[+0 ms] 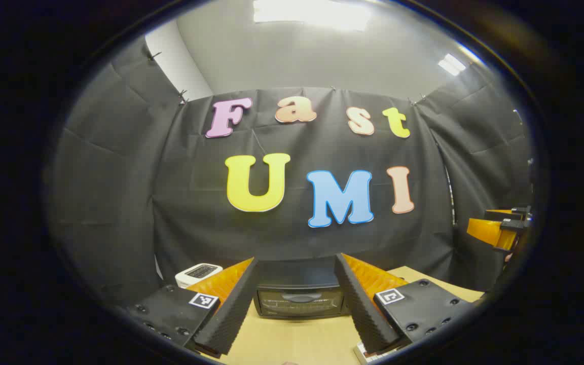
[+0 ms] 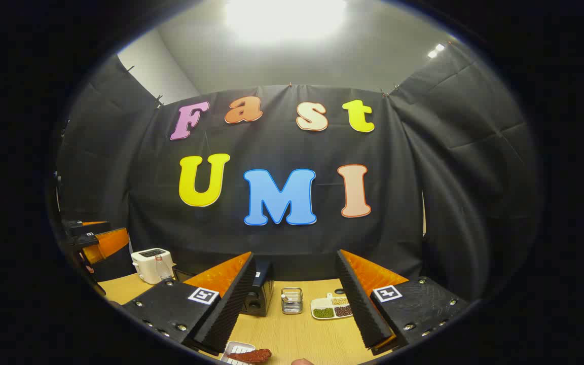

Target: Open the electric oven with the left hand, put the food in, and close the electric oven.

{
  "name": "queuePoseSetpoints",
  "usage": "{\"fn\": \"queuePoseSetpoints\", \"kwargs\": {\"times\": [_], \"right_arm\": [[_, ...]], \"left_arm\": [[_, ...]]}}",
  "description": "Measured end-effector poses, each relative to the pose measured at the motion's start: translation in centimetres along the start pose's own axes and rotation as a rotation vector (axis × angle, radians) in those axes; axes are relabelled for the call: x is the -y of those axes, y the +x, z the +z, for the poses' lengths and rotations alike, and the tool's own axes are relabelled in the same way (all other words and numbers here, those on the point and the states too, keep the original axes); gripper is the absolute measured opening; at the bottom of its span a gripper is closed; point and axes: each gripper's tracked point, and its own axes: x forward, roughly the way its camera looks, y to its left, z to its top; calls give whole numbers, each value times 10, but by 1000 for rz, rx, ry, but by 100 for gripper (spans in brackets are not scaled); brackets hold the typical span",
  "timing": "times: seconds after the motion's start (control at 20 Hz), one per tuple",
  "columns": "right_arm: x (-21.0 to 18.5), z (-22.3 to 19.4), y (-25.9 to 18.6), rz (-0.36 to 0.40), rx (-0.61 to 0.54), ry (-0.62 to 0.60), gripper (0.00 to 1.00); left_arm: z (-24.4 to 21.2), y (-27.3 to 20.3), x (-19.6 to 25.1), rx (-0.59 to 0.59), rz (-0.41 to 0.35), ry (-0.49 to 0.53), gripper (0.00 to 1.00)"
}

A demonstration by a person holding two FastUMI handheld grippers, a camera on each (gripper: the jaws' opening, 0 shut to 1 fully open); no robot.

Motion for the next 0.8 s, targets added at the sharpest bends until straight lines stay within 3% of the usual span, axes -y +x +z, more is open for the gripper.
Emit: {"fn": "queuePoseSetpoints", "kwargs": {"times": [0.8], "right_arm": [[32, -3, -7, 35, 8, 6, 95]], "left_arm": [[12, -26, 33, 22, 43, 13, 100]]}}
